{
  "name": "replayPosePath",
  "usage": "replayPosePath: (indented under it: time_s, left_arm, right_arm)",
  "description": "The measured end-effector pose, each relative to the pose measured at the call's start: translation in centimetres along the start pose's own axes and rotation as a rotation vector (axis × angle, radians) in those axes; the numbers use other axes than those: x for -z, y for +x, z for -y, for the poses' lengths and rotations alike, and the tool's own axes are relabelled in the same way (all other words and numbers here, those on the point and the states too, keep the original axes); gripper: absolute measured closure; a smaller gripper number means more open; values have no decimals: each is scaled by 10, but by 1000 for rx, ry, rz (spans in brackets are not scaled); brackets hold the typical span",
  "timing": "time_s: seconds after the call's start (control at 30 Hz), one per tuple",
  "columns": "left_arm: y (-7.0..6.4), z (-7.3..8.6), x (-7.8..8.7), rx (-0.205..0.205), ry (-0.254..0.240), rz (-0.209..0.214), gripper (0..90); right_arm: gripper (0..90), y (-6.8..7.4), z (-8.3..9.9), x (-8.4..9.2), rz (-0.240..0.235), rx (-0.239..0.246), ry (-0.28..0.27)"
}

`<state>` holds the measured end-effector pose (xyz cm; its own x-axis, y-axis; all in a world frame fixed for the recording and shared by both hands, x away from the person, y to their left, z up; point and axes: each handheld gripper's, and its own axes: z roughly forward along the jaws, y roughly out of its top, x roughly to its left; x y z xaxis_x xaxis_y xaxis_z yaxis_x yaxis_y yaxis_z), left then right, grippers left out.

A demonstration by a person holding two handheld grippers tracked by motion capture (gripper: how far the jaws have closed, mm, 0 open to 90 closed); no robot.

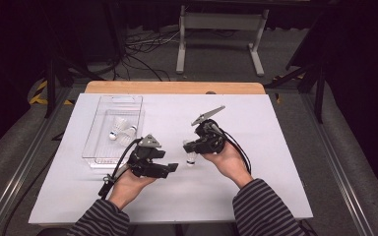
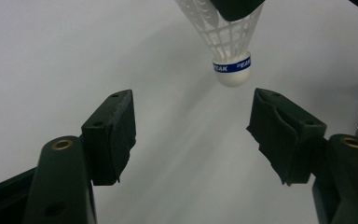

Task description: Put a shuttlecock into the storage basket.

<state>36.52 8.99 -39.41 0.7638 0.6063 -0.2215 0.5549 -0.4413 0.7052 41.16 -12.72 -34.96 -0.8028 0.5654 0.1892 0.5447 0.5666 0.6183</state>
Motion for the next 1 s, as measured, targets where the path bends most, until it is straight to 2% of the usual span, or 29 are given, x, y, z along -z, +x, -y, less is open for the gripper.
replayPosePath:
  time_s: [0.33, 0.83, 0.93, 1.0]
  left_arm:
    - [-1, -1, -10, 25, 7, 19, 349]
    - [-3, -1, -19, 23, 30, 36, 380]
    - [-3, -2, -23, 28, 33, 46, 397]
    - [-3, -2, -25, 32, 39, 60, 407]
  right_arm:
    - [869, 5, -4, -6, -18, 9, -11]
    - [869, 12, -9, -12, -35, 20, -22]
    - [869, 13, -10, -13, -39, 28, -21]
    - [869, 14, -10, -12, -43, 16, -26]
